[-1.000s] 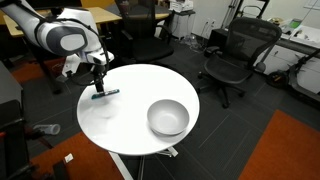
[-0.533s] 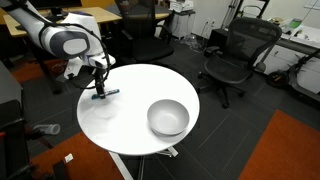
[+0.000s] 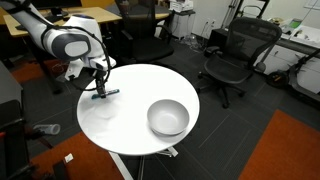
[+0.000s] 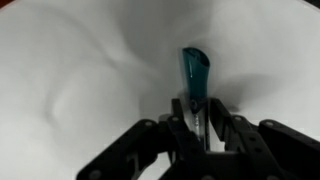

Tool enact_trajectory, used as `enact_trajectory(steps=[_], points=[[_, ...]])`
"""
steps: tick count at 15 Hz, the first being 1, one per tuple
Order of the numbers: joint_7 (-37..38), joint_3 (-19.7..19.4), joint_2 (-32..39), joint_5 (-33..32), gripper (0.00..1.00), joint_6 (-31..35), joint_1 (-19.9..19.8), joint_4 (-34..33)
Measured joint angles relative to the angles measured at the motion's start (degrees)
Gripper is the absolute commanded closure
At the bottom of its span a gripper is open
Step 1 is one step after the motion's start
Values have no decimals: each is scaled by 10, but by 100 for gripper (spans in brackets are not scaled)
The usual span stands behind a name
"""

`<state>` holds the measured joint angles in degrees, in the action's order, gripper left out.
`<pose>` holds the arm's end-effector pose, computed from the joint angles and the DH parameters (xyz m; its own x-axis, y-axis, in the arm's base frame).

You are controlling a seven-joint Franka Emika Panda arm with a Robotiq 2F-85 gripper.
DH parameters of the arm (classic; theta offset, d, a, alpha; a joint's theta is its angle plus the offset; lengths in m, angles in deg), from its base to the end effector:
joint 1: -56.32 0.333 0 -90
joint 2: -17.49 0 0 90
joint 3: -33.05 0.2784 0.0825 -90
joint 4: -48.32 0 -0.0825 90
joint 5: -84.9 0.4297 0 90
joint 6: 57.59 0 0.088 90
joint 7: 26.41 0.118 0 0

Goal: Move the marker to the left

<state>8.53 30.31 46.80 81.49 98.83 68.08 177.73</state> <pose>0.5181 0.0807 0.0437 0.9241 -0.3820 -0.0083 -0.3808 -0.9227 0.0606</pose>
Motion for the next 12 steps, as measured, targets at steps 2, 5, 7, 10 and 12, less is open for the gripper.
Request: enact_trajectory(steps=[2, 5, 7, 10, 12], points=[[0, 0, 1, 1, 97, 0, 0, -1], [-5, 0, 2, 2, 95, 0, 0, -2], [-15, 5, 1, 13, 95, -1, 0, -5], [-3, 6, -11, 29, 95, -15, 14, -22], [41, -2, -23, 30, 95, -50, 33, -49]])
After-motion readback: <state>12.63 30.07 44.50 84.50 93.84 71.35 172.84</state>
